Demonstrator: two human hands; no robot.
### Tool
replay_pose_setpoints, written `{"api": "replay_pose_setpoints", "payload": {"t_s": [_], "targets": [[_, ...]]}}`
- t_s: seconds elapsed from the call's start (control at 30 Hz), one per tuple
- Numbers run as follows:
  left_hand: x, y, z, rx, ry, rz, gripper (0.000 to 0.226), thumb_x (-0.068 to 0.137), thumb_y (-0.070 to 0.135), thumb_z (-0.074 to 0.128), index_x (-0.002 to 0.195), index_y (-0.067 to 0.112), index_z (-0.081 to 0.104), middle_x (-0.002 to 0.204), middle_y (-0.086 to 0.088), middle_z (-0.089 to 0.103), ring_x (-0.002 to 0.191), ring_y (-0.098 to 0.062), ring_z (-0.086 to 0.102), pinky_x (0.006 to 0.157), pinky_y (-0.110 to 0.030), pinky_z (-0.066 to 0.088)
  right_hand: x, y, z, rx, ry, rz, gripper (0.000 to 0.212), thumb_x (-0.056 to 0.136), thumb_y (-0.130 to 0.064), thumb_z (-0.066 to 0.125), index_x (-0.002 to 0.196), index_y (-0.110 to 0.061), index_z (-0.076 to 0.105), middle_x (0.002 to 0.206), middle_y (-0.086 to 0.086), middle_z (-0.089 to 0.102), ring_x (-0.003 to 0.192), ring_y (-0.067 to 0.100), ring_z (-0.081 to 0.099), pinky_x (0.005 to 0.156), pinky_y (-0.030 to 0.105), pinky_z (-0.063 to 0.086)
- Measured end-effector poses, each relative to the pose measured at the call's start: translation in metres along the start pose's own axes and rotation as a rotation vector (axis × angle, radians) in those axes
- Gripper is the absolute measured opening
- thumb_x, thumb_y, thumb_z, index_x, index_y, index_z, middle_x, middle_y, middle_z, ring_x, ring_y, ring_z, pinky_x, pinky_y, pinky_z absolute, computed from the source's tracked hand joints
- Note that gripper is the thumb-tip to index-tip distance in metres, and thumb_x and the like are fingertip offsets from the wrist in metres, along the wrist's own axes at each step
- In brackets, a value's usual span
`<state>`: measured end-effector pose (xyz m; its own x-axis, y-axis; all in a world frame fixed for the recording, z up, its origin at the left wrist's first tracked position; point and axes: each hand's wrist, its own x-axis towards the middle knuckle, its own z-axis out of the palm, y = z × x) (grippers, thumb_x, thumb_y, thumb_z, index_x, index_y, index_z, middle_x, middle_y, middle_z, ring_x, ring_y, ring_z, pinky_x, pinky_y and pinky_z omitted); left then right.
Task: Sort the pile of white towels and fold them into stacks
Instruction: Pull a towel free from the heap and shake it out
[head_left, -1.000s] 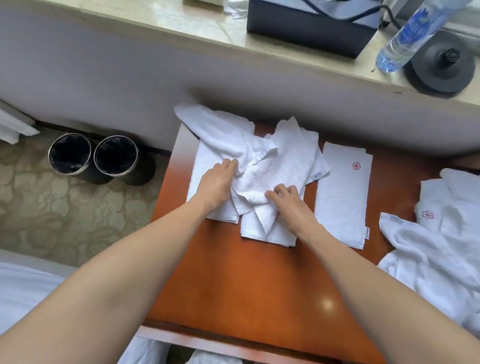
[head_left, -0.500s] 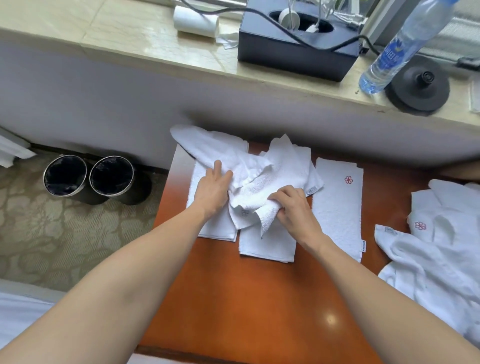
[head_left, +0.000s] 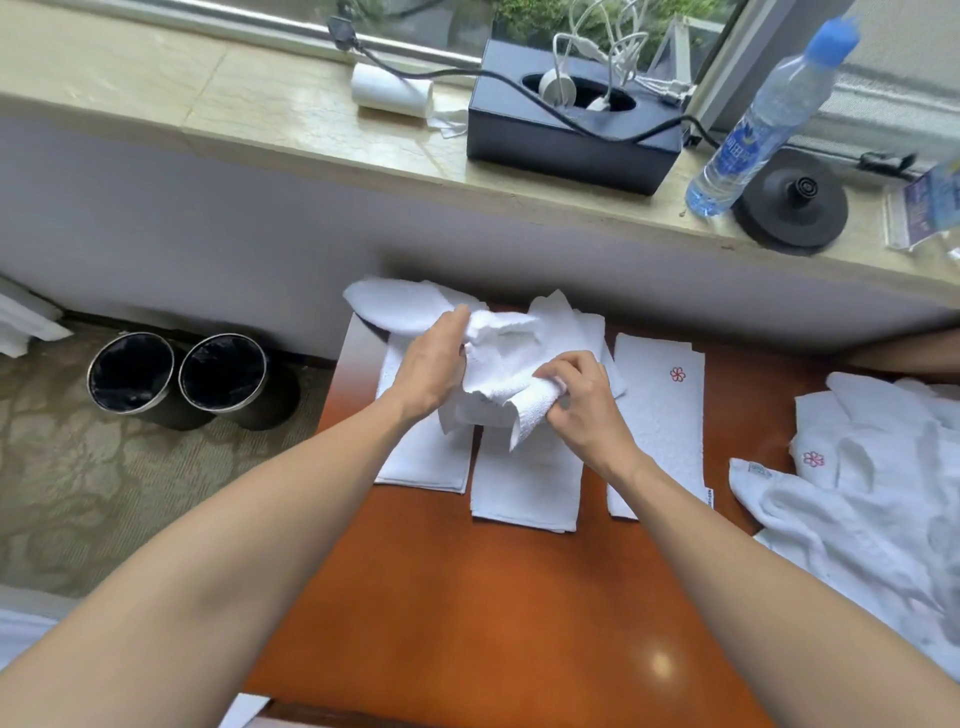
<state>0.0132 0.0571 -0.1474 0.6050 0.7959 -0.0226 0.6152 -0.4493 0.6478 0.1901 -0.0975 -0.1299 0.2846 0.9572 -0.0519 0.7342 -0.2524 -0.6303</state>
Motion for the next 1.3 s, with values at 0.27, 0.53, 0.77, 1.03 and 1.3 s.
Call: {"api": "replay_pose_setpoints", "payload": {"t_s": [0.27,0.53,0.77,1.03,1.3], "targets": [[0.009,0.066,-0.039,-0.209,0.01,0.087,0.021,0.075,0.007,0.038,0.089,0.021,0.03,0.068,0.005,0.042,0.065,-0.027,0.038,0.056,-0.04,0.033,0.012,-0.035,-0.032,0.061,0.096,0.0,0.047,0.076,0.001,0.078,0.119,-0.016,0.069,0.122,0.002,0.048,0.119,0.024,0.044,0.1,0.03,0.043],[0.006,0.14,-0.067,-0.234,0.049,0.194,0.017,0.077,0.011,0.042,0.093,0.014,0.037,0.077,-0.007,0.054,0.069,-0.031,0.039,0.062,-0.045,0.042,-0.005,-0.052,-0.095,0.172,0.28,0.063,0.041,0.074,-0.016,0.068,0.115,-0.015,0.072,0.117,-0.001,0.051,0.113,0.022,0.049,0.092,0.007,0.034],[-0.014,0.218,-0.059,-0.234,0.044,0.253,0.026,0.082,0.009,0.046,0.095,0.029,0.035,0.08,-0.007,0.058,0.069,-0.034,0.04,0.059,-0.038,0.036,-0.049,-0.036,-0.16,0.191,0.382,0.013,0.036,0.075,-0.008,0.074,0.11,-0.018,0.073,0.116,0.001,0.055,0.112,0.024,0.054,0.097,0.027,0.044],[-0.062,0.338,-0.011,-0.108,0.071,0.328,0.023,0.087,0.007,0.055,0.106,0.015,0.044,0.082,-0.015,0.063,0.073,-0.042,0.049,0.063,-0.045,0.044,-0.145,0.019,-0.245,0.175,0.503,-0.015,0.039,0.07,-0.001,0.066,0.107,-0.011,0.074,0.113,0.004,0.057,0.108,0.026,0.055,0.094,0.031,0.046],[-0.125,0.495,0.069,-0.045,0.244,0.378,0.021,0.089,0.011,0.056,0.109,0.008,0.051,0.068,-0.011,0.056,0.072,-0.048,0.054,0.071,-0.039,0.036,-0.259,0.107,-0.358,0.17,0.613,-0.069,0.036,0.075,0.007,0.071,0.105,-0.011,0.074,0.11,0.009,0.061,0.104,0.028,0.055,0.089,0.025,0.043]]}}
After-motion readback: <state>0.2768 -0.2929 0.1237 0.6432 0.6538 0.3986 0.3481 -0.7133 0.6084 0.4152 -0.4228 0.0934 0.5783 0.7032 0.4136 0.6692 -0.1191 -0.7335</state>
